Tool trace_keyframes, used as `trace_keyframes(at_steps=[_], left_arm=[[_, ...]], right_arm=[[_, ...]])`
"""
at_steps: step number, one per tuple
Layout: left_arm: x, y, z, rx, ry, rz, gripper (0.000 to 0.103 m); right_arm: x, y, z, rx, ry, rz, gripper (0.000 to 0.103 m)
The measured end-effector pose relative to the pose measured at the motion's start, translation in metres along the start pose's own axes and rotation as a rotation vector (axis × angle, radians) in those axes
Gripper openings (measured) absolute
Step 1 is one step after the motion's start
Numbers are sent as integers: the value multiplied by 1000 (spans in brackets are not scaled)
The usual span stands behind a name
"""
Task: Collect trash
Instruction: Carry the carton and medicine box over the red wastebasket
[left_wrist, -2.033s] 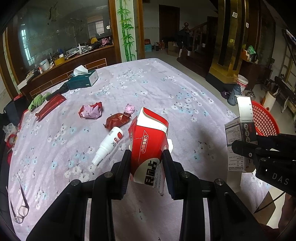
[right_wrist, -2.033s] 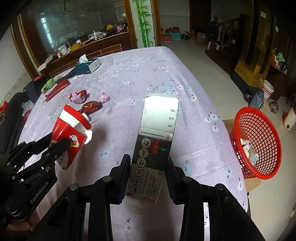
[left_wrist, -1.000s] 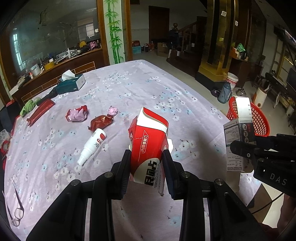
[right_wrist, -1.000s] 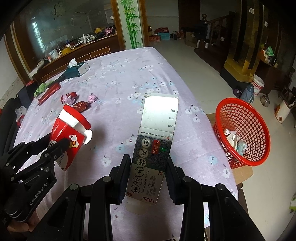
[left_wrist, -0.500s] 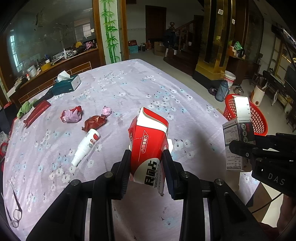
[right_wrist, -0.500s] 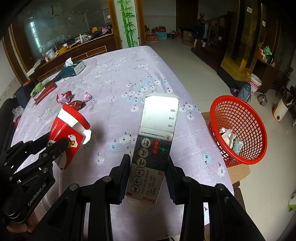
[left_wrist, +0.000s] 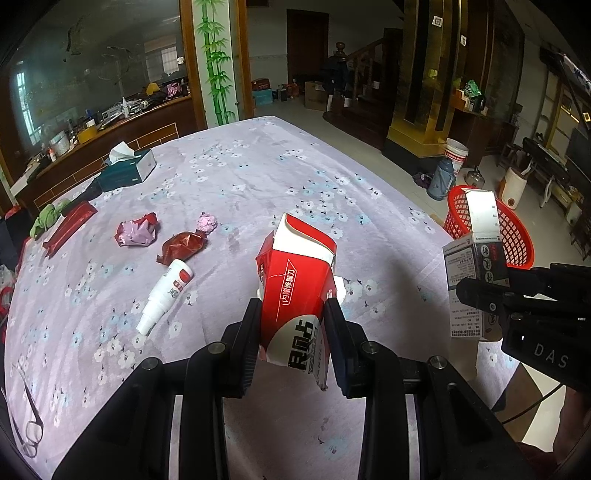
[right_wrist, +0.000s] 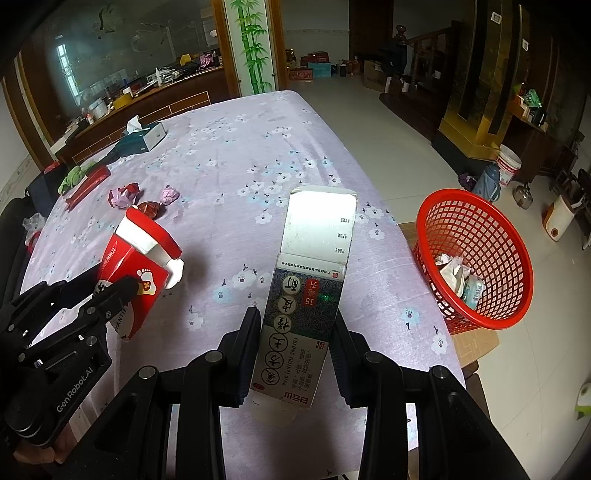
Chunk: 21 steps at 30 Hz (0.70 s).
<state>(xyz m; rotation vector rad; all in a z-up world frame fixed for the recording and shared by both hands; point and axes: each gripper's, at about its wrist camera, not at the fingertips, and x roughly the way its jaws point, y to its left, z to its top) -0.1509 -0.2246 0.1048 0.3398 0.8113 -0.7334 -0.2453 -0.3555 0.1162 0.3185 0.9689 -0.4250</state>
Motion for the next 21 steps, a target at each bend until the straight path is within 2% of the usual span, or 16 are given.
trace_keyframes(at_steps=[21], left_arm=[[3,-9,4,14,1,-8,32]], right_arm=[[5,-8,2,5,6,-1,39]])
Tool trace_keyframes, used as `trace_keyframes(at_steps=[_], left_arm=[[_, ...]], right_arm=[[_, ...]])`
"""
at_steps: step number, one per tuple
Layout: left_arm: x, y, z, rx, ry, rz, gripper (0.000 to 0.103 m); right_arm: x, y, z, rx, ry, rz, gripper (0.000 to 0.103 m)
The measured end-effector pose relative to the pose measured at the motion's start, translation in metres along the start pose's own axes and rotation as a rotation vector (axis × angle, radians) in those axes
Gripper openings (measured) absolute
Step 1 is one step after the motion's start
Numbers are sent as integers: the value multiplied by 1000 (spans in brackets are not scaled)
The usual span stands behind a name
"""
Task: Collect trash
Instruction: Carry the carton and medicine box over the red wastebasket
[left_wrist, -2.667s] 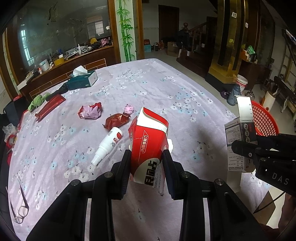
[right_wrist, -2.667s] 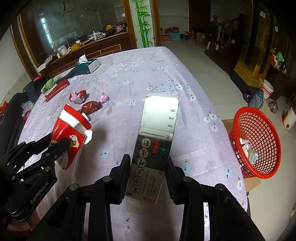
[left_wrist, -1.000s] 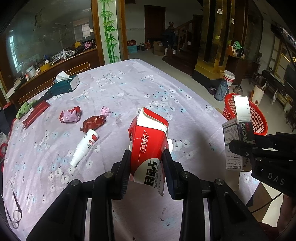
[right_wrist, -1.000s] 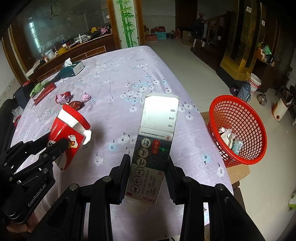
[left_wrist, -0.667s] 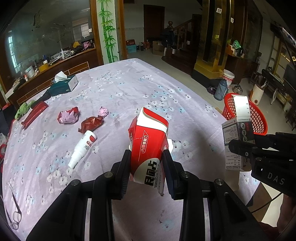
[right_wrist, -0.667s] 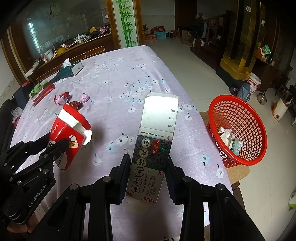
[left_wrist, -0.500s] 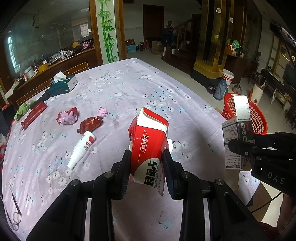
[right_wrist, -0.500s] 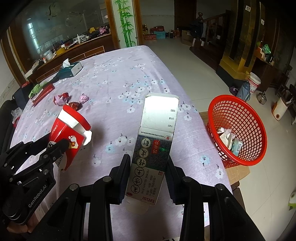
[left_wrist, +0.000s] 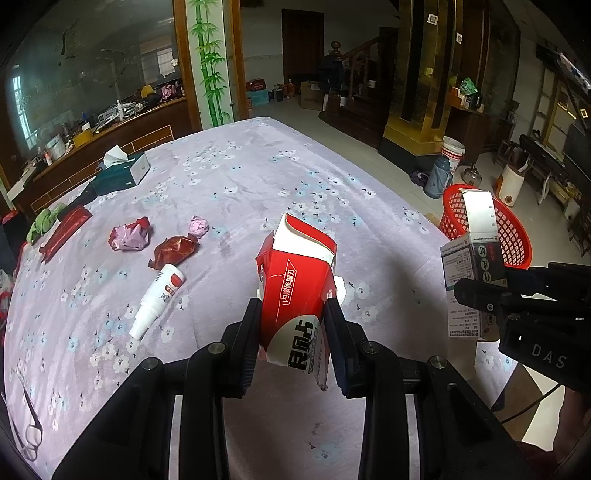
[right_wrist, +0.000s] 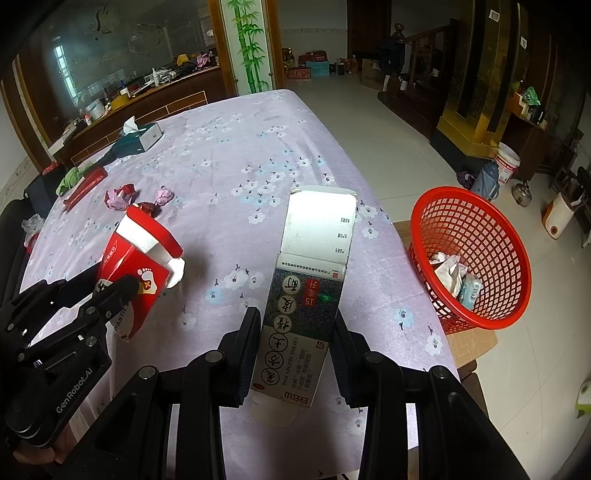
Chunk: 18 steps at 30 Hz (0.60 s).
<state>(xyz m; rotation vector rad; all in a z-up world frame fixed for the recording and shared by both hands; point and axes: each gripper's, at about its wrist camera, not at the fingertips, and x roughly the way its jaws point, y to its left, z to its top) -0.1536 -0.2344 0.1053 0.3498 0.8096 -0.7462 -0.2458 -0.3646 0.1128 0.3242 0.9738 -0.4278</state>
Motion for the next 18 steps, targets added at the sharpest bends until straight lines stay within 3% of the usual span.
trace_keyframes(at_steps=[12,18], left_arm=[[1,-4,-1,12,6,-7,32],[3,-17,6,43,4,-34,32]], right_arm=[[-1,-5,-2,12,1,1,39],[-11,-31,-2,76,-13,-12,39]])
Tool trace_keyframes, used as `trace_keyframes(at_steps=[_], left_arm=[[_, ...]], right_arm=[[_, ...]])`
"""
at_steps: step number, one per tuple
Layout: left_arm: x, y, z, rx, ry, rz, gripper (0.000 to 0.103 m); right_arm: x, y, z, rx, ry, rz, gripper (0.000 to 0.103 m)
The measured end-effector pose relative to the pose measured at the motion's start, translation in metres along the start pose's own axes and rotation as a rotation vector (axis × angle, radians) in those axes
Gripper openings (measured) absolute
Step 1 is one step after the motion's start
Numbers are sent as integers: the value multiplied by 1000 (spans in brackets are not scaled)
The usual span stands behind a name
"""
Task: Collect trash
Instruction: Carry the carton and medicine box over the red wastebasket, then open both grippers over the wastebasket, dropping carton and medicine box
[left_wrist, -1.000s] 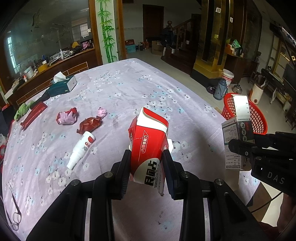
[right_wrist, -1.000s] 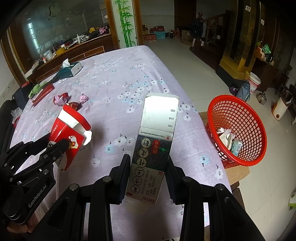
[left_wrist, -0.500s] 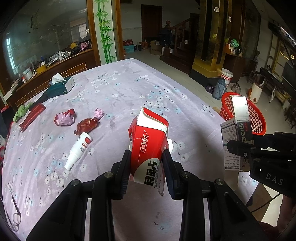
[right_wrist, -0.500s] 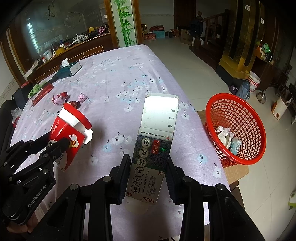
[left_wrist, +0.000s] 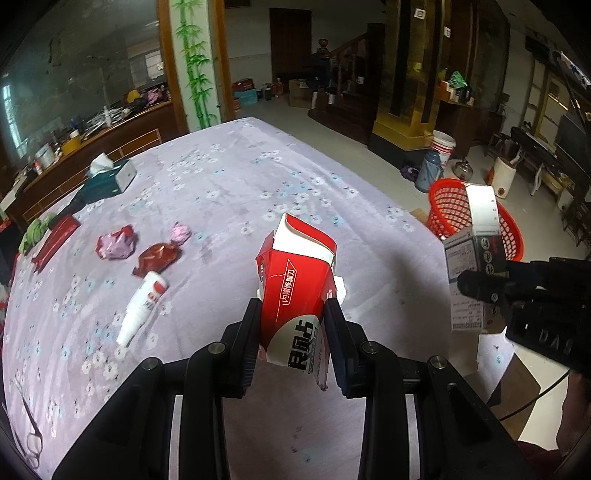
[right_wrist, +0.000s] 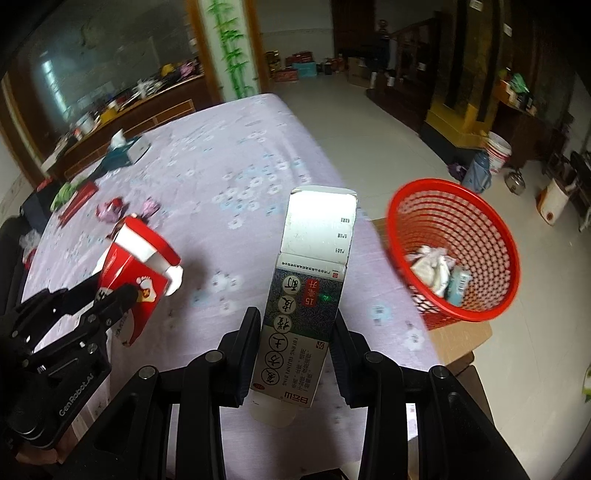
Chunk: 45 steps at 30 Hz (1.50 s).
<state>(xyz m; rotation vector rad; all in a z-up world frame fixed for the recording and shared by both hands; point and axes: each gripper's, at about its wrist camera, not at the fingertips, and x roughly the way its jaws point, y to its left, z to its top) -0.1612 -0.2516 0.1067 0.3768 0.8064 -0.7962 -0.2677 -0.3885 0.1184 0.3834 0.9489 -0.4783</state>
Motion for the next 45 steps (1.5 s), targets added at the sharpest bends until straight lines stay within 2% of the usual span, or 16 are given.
trace_keyframes(at_steps=[14,24,27,35,39,42,45], left_arm=[[19,-78,41,112,-25,-104,32],[38,-147,84,174,-38,-206,33],[52,-166,100,175,-20,-252,33],[93,-212,127,186,27,-307,36],[99,-220,135,177,25,-286,40],[97,-210,135,140,37,-291,48],[92,-199,133,111,35,-275,50]], right_arm=[[-25,-115,2,206,-43,-93,39],[-38,-176,22,250,-76,-106,39],[-40,-191,30,253,-87,-105,39],[-32,-220,49,267,-74,-88,39],[-20,-232,59,266,-63,-80,40],[-8,-237,67,257,-55,-70,40],[10,-237,74,240,-31,-58,43]])
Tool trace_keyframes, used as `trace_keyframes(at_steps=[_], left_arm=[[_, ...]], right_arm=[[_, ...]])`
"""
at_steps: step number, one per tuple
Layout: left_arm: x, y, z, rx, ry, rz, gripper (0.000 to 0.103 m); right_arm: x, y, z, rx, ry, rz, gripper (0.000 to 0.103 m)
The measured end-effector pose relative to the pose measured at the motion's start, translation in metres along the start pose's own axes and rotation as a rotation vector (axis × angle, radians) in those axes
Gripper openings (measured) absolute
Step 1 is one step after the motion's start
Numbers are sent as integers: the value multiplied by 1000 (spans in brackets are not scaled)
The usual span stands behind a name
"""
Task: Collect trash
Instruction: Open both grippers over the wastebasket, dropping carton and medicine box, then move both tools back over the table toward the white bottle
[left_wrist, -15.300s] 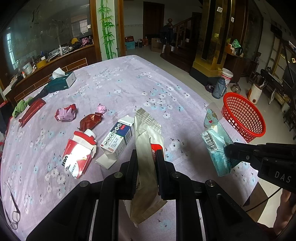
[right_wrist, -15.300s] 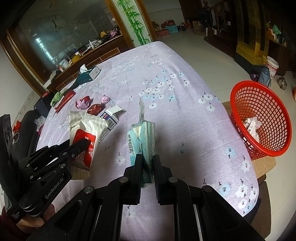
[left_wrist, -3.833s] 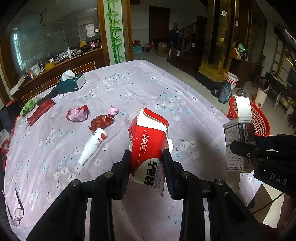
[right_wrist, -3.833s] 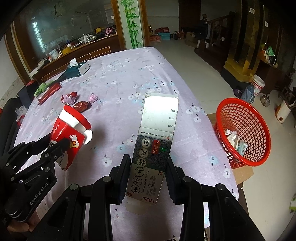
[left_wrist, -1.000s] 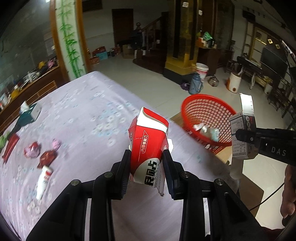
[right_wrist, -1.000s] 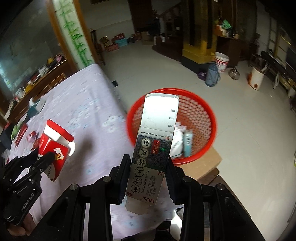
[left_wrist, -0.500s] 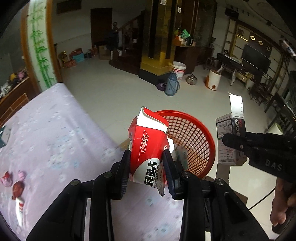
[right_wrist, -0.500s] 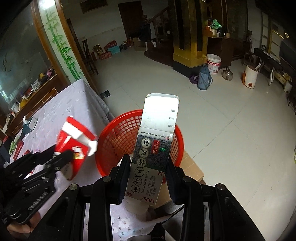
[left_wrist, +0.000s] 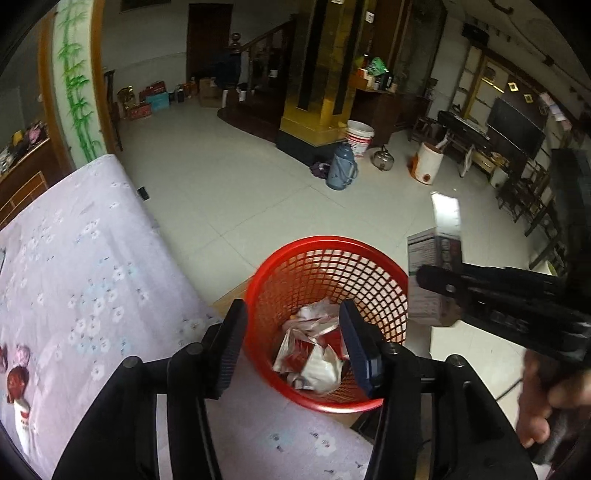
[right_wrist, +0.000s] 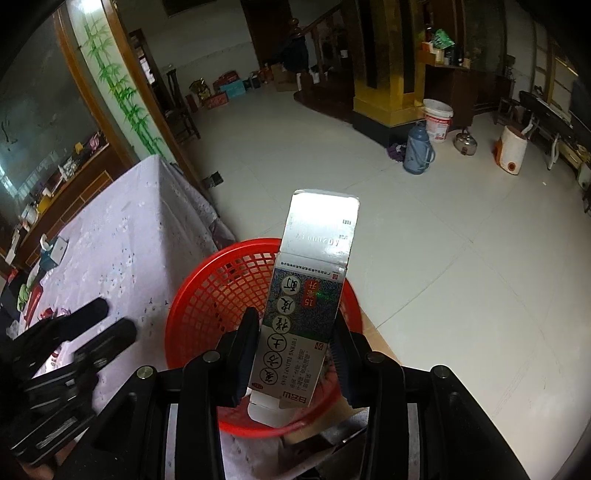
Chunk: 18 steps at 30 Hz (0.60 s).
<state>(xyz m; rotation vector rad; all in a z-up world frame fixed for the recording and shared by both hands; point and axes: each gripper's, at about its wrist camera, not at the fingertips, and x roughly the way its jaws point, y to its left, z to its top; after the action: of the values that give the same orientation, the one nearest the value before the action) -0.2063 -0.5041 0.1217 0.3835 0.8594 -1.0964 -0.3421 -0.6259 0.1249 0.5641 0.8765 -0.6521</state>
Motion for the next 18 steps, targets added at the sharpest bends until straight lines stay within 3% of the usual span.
trace_keyframes(at_steps=[2,4,11,18], left_arm=[[-6,7,-4,-17,4,14,50],[-12,14,-12,-41,11,23,50],[-38,41,-44,-92,19,115,50],[-69,87,-86,-202,43,197,50]], right_arm=[[11,3,2,-10,18,8,45],[23,7,4,-36,40,-7,60],[21,20,-3,-66,44,19,61],[5,68,-32,-141,90,163,61]])
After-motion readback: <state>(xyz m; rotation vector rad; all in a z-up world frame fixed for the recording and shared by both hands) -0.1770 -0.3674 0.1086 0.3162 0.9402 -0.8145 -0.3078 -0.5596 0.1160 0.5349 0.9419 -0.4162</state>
